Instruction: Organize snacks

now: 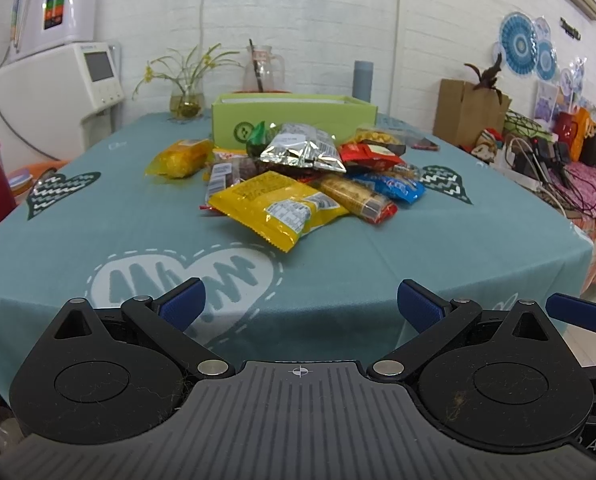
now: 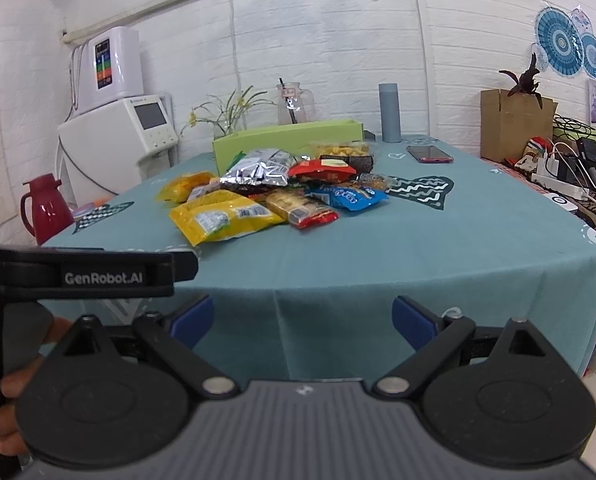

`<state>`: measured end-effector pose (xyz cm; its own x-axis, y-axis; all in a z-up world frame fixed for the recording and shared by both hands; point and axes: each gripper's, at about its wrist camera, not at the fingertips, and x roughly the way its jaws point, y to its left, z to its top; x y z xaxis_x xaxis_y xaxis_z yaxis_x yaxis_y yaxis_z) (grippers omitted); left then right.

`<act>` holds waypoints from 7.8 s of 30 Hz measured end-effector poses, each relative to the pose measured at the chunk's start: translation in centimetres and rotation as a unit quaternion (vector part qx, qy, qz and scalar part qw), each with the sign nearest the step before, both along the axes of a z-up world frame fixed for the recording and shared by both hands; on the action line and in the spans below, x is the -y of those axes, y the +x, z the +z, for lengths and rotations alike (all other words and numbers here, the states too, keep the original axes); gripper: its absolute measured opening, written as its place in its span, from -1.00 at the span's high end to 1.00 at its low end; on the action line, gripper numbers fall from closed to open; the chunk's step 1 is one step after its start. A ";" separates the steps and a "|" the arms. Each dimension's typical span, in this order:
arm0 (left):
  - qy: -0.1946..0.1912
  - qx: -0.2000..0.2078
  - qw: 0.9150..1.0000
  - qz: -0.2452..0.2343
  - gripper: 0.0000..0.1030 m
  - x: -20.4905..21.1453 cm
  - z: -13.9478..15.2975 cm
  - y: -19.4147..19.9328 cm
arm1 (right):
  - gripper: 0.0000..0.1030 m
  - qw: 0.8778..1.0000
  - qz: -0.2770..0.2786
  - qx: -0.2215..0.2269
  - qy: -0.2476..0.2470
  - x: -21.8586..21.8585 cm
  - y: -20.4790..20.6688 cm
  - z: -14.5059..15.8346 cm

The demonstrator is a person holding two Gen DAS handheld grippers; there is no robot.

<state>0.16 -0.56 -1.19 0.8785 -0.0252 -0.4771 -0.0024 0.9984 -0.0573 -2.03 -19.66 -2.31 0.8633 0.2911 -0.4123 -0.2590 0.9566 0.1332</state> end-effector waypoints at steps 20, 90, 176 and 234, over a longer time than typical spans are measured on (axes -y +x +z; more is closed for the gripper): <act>-0.044 -0.045 0.993 0.101 -0.79 -8.5 0.7 8.4 | -0.86 0.995 -0.015 -0.067 -0.067 -2.0 16.8 -1.6; -0.115 -0.072 0.985 -0.106 0.15 -16.0 6.0 47.2 | -0.27 0.957 0.263 -0.083 -0.086 -19.7 50.8 6.6; -0.165 -0.067 0.974 -0.142 0.82 -9.9 8.8 45.7 | -0.08 0.980 0.184 -0.043 -0.068 -13.2 46.9 7.7; -0.188 -0.138 0.965 -0.124 -0.27 -9.6 1.3 20.2 | -0.81 0.980 0.169 -0.103 0.014 -8.9 21.3 0.7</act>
